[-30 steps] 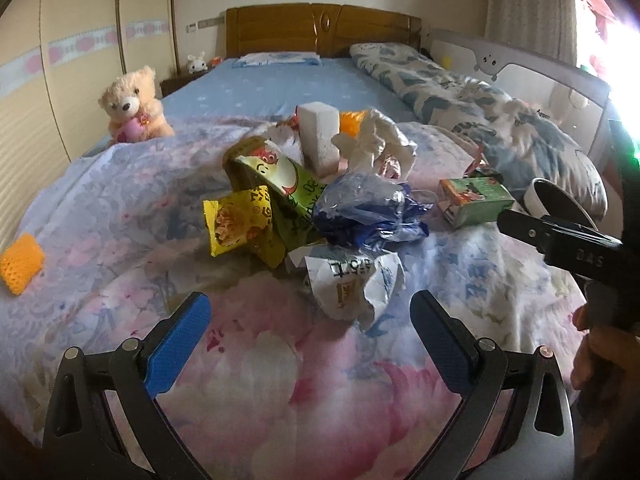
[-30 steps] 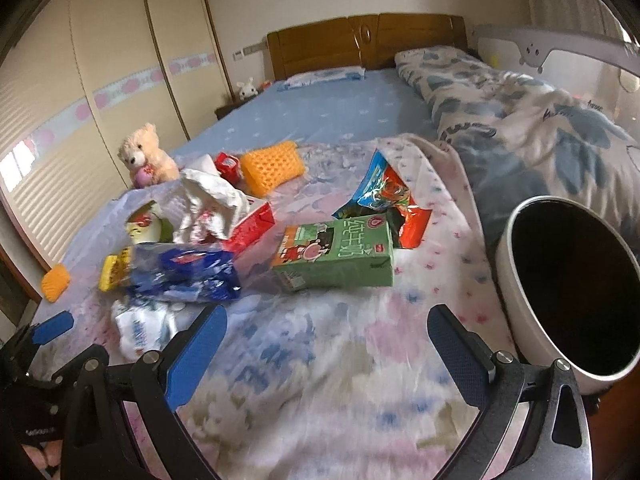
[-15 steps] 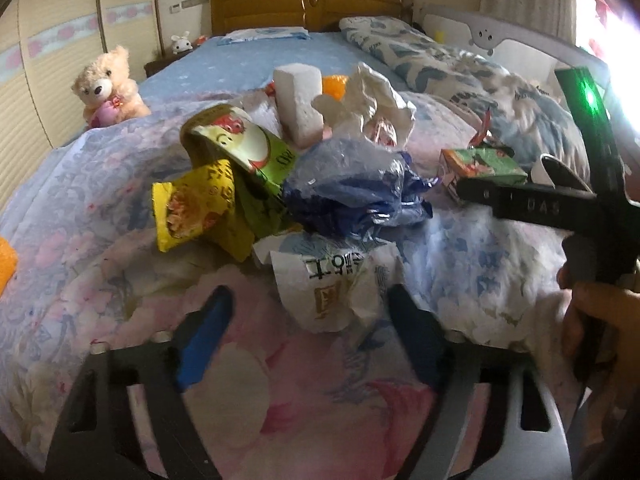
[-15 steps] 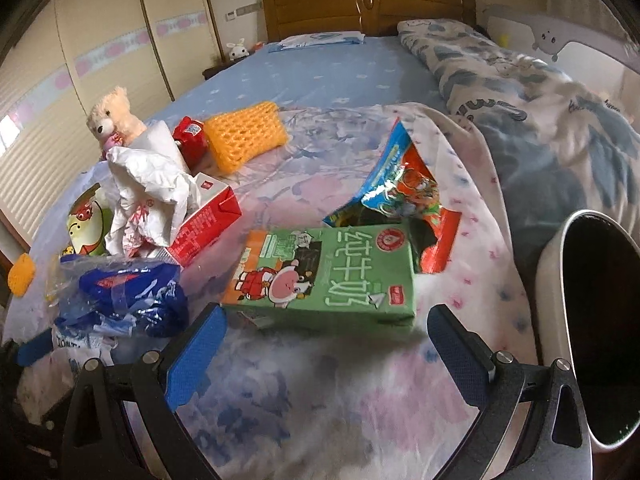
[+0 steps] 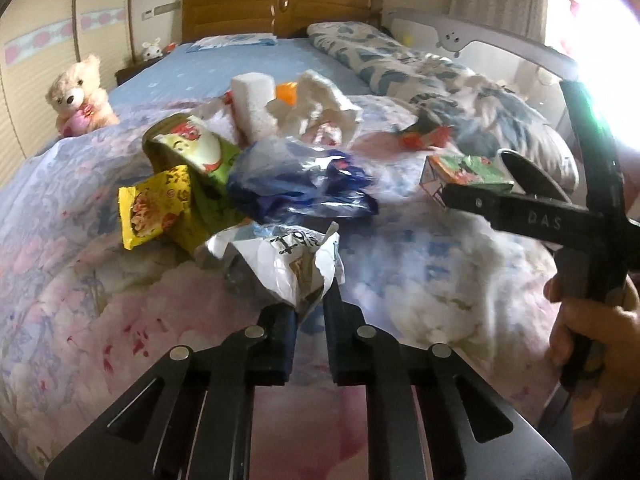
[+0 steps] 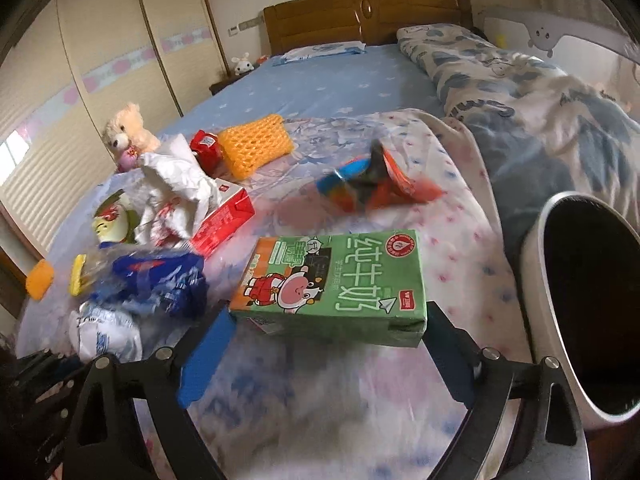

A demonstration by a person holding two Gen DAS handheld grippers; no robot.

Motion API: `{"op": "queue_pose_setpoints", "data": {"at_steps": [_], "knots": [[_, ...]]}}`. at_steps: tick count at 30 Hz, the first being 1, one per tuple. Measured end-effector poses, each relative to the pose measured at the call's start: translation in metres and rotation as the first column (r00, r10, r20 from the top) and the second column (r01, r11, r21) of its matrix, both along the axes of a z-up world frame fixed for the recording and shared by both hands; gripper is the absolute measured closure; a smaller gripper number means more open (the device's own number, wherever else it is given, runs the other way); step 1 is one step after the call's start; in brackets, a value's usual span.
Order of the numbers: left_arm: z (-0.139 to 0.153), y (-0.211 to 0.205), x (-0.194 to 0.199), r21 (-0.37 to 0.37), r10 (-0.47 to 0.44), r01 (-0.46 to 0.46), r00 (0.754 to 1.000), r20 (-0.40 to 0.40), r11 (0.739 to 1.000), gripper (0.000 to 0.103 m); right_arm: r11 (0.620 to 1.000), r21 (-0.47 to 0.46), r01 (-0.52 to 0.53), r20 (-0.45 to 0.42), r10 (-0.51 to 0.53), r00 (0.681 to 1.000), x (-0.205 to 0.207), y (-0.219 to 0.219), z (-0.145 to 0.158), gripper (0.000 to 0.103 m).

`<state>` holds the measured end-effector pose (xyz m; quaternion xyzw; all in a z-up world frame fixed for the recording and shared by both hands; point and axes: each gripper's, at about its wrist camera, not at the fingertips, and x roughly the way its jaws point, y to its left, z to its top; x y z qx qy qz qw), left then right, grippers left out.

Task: Collect trash
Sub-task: 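Carry the carton and wrapper over the white bin and open both grippers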

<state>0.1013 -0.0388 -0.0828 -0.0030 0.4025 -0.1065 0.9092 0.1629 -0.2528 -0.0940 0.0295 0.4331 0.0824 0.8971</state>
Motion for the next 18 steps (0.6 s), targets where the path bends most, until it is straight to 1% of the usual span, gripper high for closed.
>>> {"op": "queue_pose_setpoints", "data": {"at_steps": [7, 11, 18], "knots": [[0.011, -0.026, -0.011, -0.017, -0.079, 0.079, 0.997, 0.027, 0.997, 0.094, 0.998, 0.045, 0.052, 0.0, -0.052, 0.999, -0.034, -0.028, 0.006, 0.01], [0.015, -0.041, -0.011, -0.052, -0.118, 0.119, 0.993, 0.02, 0.991, 0.094, 0.995, 0.053, 0.084, 0.005, -0.085, 0.996, -0.048, -0.044, 0.011, 0.01], [0.023, -0.074, -0.013, -0.05, -0.19, 0.192, 0.981, 0.041, 0.98, 0.094, 0.987, 0.069, 0.144, 0.022, -0.146, 0.989, -0.067, -0.077, 0.021, 0.01]]}}
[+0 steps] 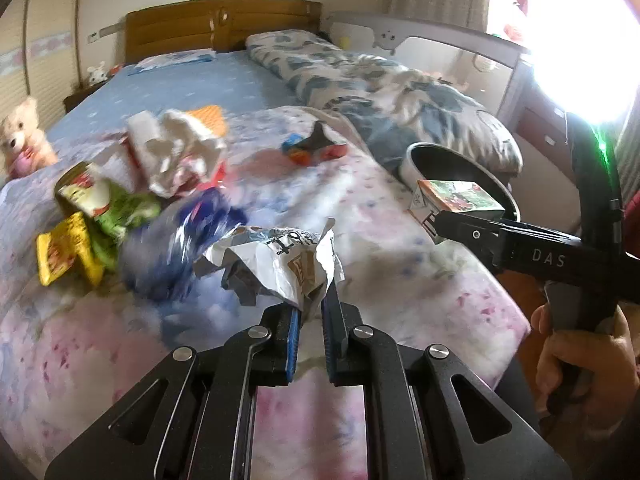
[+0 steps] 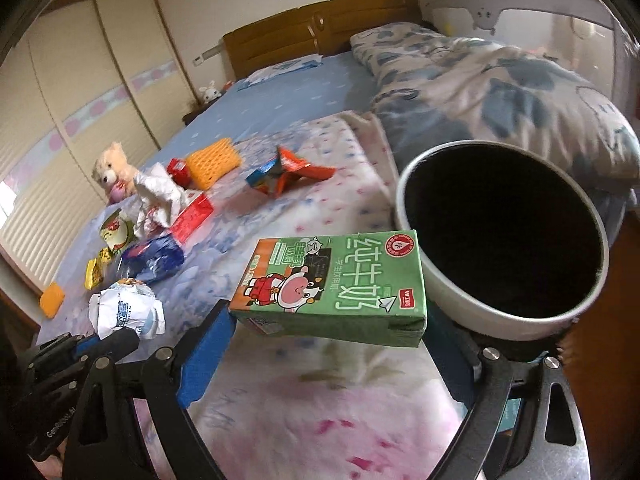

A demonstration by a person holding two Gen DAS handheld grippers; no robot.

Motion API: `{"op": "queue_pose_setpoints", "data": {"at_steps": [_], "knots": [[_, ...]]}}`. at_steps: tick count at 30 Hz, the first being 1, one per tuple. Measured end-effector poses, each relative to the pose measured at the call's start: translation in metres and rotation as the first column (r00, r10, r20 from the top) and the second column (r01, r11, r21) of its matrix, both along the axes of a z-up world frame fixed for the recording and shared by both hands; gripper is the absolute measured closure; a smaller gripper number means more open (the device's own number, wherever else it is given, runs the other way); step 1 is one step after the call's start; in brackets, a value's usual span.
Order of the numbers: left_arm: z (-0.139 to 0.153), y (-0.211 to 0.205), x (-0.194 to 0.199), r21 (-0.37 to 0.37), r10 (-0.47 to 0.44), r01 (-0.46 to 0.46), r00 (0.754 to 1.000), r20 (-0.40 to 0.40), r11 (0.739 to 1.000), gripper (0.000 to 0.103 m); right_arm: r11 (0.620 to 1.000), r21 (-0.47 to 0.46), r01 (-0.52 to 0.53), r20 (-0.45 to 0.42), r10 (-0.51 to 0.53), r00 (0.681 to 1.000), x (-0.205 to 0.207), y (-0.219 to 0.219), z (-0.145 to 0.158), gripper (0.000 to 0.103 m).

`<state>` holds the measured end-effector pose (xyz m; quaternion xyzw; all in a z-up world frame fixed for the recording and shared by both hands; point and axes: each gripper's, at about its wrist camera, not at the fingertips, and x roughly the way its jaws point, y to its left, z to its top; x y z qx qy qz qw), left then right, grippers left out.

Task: Collect trash
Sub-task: 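Carry the carton and wrapper over the white bin and open both grippers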

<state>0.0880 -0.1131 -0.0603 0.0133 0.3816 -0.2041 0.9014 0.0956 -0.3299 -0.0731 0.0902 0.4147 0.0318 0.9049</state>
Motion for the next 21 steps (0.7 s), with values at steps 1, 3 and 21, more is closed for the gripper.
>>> {"op": "queue_pose_setpoints", "data": {"at_steps": [1, 3, 21], "knots": [[0.001, -0.004, 0.0, 0.001, -0.01, 0.01, 1.0, 0.003, 1.0, 0.094, 1.0, 0.002, 0.01, 0.005, -0.01, 1.0, -0.002, -0.005, 0.002, 0.01], [0.003, -0.012, 0.001, 0.001, -0.027, 0.027, 1.0, 0.005, 1.0, 0.094, 1.0, 0.002, 0.024, 0.012, -0.024, 1.0, -0.006, -0.012, 0.006, 0.01], [0.014, -0.074, 0.026, -0.001, -0.145, 0.145, 0.989, 0.02, 0.989, 0.094, 0.989, -0.027, 0.148, 0.054, -0.147, 0.988, -0.018, -0.09, 0.028, 0.01]]}}
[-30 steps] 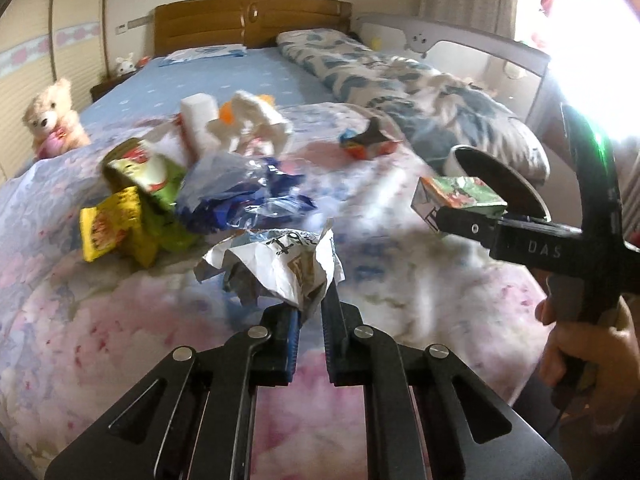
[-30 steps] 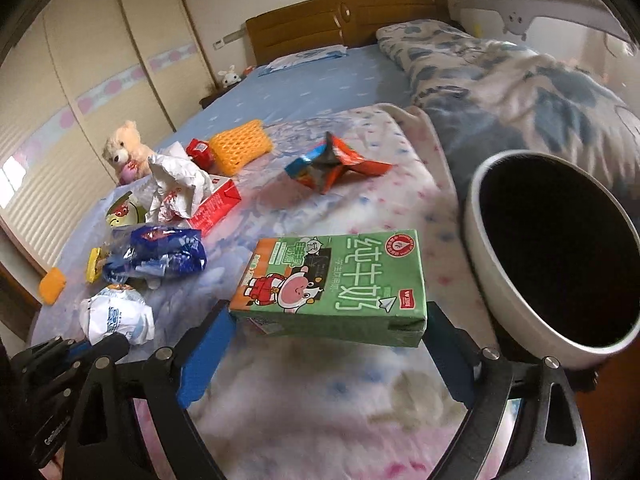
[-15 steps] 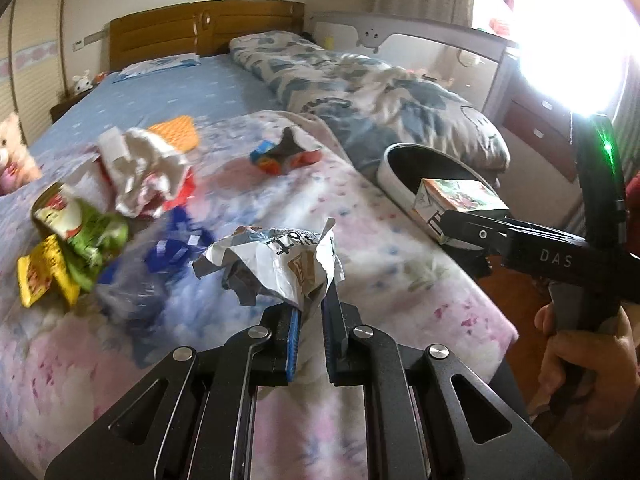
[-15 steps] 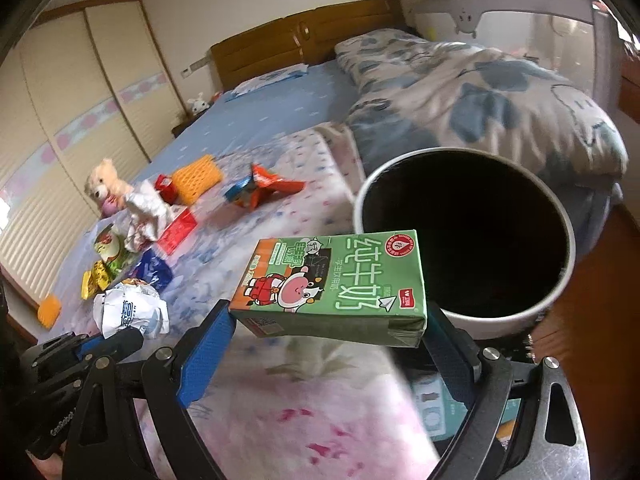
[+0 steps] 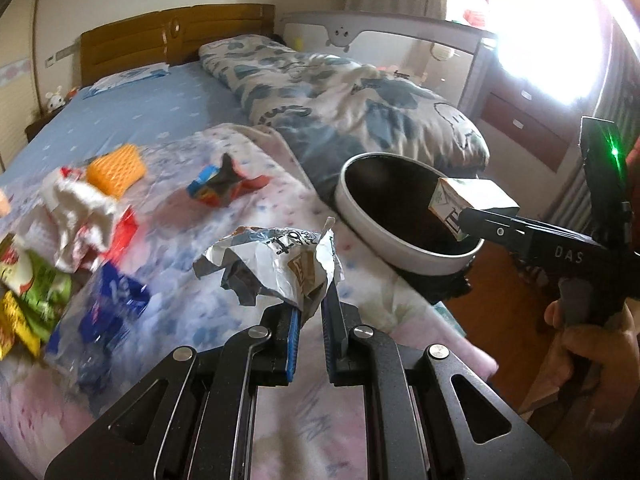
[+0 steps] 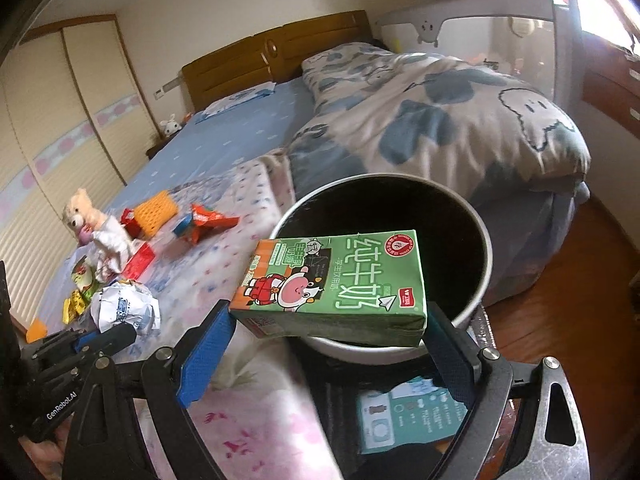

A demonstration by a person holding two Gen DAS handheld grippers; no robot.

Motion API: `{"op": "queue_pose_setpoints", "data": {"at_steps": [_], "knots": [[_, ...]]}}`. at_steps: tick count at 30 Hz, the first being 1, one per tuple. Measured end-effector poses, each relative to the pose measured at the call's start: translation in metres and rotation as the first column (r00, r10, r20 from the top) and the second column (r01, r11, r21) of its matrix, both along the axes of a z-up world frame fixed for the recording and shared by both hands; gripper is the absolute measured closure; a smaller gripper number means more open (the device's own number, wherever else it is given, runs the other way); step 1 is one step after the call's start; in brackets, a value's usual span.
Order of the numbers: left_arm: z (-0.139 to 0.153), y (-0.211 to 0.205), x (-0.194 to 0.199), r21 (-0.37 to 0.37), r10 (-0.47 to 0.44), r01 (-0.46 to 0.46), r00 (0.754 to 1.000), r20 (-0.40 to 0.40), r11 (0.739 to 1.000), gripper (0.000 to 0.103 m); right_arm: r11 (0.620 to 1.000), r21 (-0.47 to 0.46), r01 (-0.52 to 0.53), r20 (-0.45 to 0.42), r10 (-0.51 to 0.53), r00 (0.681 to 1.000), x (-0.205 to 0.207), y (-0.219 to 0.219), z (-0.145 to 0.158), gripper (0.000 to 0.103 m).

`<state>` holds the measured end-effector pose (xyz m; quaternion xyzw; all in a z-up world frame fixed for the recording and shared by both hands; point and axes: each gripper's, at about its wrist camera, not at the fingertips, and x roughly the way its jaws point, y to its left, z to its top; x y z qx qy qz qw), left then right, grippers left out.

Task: Collect trash
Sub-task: 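Carry the carton and wrapper over the white bin and open both grippers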

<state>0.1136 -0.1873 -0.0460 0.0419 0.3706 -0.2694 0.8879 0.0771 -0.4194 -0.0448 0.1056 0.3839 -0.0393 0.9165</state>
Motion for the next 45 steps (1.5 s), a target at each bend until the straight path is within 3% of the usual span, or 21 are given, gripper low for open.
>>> {"op": "queue_pose_setpoints", "data": {"at_steps": [15, 41, 45], "knots": [[0.008, -0.066, 0.022, 0.018, -0.123, 0.123, 0.992, -0.003, 0.992, 0.094, 1.0, -0.016, -0.001, -0.016, 0.001, 1.0, 0.008, -0.036, 0.0, 0.01], [-0.002, -0.121, 0.067, 0.038, -0.194, 0.197, 0.979, -0.067, 0.98, 0.093, 0.997, 0.049, -0.062, -0.041, 0.064, 0.997, 0.031, -0.075, -0.013, 0.01], [-0.005, -0.123, 0.07, 0.05, -0.189, 0.194, 0.979, -0.079, 0.98, 0.084, 0.996, 0.049, -0.075, -0.04, 0.077, 0.996, 0.034, -0.076, -0.014, 0.01]]}}
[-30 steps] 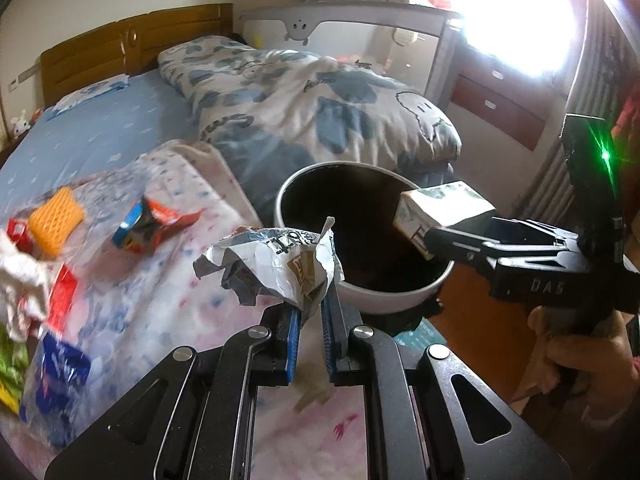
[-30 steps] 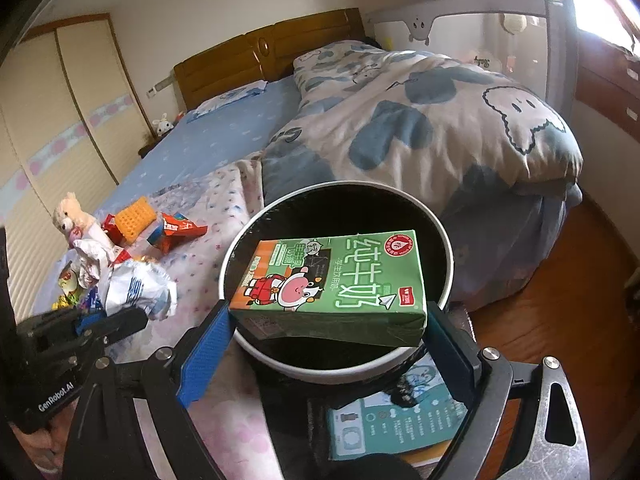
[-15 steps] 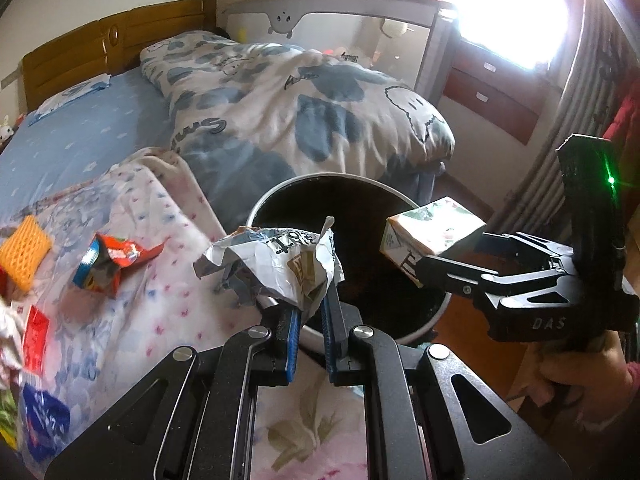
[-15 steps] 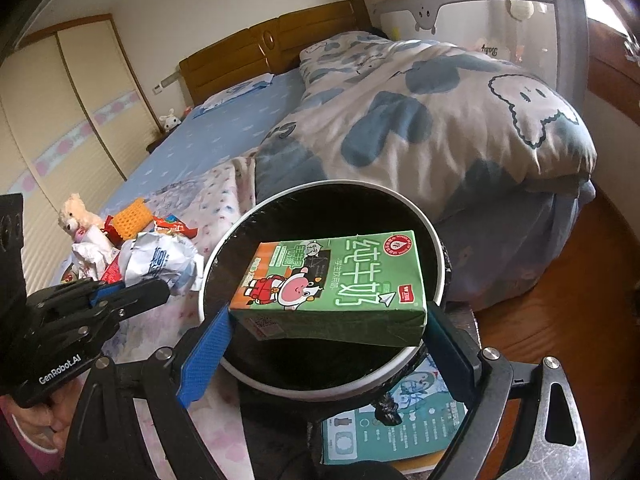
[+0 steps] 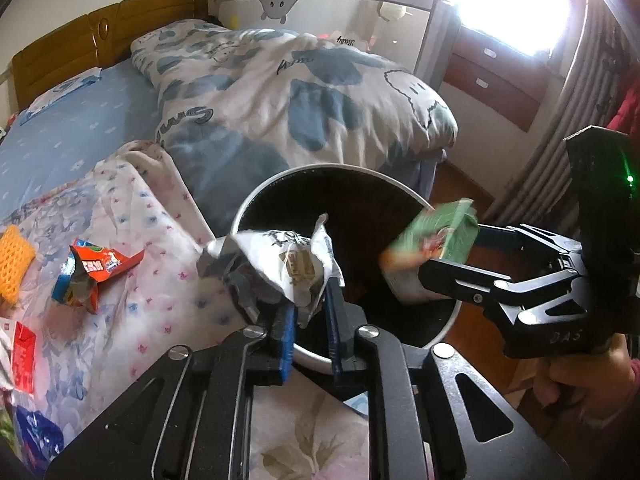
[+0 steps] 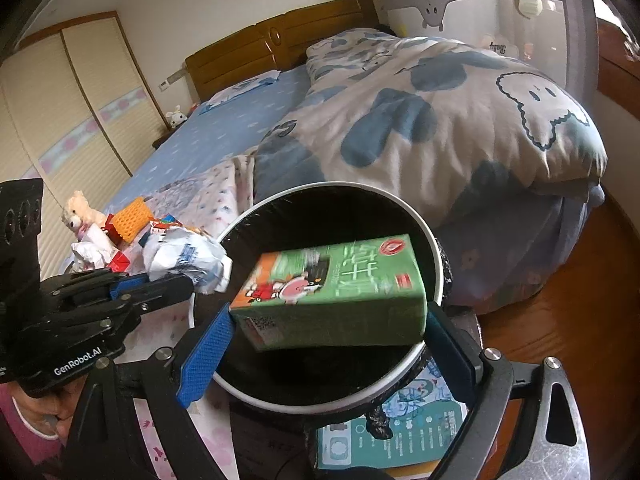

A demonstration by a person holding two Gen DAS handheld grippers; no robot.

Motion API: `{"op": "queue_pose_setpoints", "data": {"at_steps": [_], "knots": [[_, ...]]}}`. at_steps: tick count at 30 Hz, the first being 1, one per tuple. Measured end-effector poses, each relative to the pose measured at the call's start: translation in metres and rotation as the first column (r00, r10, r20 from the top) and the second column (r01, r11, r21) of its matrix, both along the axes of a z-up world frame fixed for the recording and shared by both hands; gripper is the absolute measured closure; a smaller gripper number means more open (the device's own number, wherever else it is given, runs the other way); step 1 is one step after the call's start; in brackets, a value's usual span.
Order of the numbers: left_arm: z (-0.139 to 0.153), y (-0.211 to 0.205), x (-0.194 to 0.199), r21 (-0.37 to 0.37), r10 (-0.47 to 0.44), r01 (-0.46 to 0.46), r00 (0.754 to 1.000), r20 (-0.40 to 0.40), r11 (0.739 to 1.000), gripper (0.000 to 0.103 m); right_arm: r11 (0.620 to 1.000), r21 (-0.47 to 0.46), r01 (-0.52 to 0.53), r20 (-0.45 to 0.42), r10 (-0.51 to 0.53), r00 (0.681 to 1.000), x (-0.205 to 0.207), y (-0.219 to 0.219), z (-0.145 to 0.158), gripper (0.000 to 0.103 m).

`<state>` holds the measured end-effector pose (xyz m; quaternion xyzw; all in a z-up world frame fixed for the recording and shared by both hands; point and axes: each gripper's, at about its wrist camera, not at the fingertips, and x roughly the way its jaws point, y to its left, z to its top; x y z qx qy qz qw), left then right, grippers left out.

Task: Collect trash
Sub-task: 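Carry the carton and wrapper over the white bin and open both grippers, then move both open grippers back toward the trash pile on the bed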

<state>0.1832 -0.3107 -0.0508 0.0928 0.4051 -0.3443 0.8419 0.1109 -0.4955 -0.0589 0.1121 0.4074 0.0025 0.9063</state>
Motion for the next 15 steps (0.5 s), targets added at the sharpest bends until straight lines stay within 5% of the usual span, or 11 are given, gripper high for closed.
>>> {"op": "queue_pose_setpoints", "data": {"at_steps": [5, 15], "knots": [[-0.002, 0.006, 0.001, -0.004, 0.025, -0.025, 1.0, 0.002, 1.0, 0.058, 1.0, -0.012, -0.002, -0.017, 0.002, 1.0, 0.0, 0.001, -0.004, 0.009], [-0.007, 0.049, -0.015, -0.029, 0.134, -0.135, 0.991, -0.02, 0.99, 0.053, 0.999, 0.005, 0.034, 0.022, -0.034, 0.999, -0.017, 0.007, 0.002, 0.009]]}}
